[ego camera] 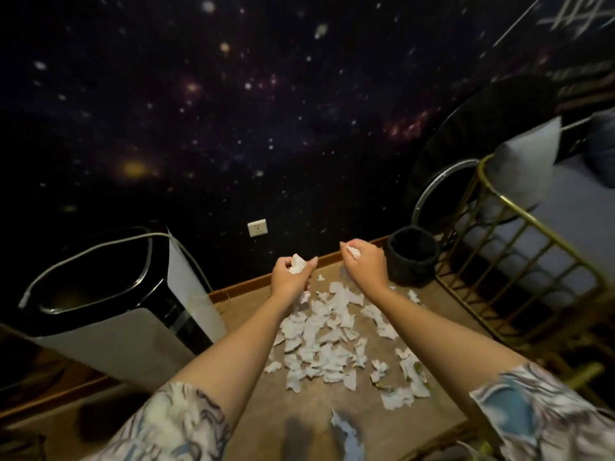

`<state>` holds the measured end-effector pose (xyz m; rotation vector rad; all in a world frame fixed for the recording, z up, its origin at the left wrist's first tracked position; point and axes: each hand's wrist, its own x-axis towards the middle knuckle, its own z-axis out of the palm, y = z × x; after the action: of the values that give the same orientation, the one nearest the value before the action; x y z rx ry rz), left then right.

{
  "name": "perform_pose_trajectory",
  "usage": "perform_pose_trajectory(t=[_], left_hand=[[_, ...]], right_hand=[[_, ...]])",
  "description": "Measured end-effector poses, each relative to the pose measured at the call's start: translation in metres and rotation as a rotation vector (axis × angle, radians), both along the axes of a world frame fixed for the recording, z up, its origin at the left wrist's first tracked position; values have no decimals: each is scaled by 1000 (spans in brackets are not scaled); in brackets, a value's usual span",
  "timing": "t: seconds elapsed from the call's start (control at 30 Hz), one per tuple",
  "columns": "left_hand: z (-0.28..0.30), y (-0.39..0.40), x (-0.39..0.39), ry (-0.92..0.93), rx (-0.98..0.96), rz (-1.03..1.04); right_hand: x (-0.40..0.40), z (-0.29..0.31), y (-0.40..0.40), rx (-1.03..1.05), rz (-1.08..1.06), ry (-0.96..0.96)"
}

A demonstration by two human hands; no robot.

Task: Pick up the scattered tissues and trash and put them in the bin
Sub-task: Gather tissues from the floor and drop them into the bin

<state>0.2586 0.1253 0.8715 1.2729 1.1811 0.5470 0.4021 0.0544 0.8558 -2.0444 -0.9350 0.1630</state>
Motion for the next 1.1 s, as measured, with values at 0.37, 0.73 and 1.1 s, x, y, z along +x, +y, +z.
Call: perform_pose_trajectory(t=[0.37, 0.73, 1.1], left_hand=[[21, 150, 61, -253, -323, 32], [-28, 263, 148, -39, -223, -381], [-81, 246, 263, -9, -389, -430]], right_hand=[[47, 13, 100, -2, -133, 304], [98, -18, 177, 542, -674, 1269], [179, -67, 148, 527, -911, 1324]])
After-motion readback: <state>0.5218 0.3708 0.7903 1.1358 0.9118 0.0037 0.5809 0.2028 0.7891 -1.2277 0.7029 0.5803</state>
